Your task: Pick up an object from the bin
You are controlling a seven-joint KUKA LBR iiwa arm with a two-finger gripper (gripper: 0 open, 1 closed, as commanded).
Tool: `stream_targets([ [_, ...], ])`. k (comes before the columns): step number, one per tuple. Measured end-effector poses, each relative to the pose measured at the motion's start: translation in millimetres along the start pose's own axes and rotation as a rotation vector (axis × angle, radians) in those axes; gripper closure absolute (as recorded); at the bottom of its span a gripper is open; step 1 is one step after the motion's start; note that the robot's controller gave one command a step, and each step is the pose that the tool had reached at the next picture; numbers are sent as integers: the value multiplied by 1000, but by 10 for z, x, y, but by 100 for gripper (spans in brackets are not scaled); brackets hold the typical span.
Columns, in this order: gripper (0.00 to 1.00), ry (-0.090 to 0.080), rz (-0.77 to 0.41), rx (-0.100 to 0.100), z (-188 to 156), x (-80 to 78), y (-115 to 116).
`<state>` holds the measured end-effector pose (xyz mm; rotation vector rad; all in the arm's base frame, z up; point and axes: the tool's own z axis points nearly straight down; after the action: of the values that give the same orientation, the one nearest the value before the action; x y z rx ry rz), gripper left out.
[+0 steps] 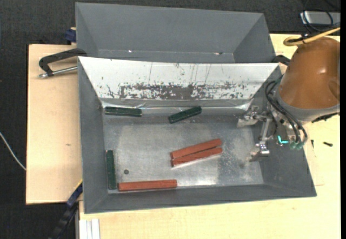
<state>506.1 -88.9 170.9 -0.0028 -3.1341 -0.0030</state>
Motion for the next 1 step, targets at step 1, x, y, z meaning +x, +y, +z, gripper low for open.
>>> stream_targets([
  [1,0,-8,-2,1,-40,-19,3],
])
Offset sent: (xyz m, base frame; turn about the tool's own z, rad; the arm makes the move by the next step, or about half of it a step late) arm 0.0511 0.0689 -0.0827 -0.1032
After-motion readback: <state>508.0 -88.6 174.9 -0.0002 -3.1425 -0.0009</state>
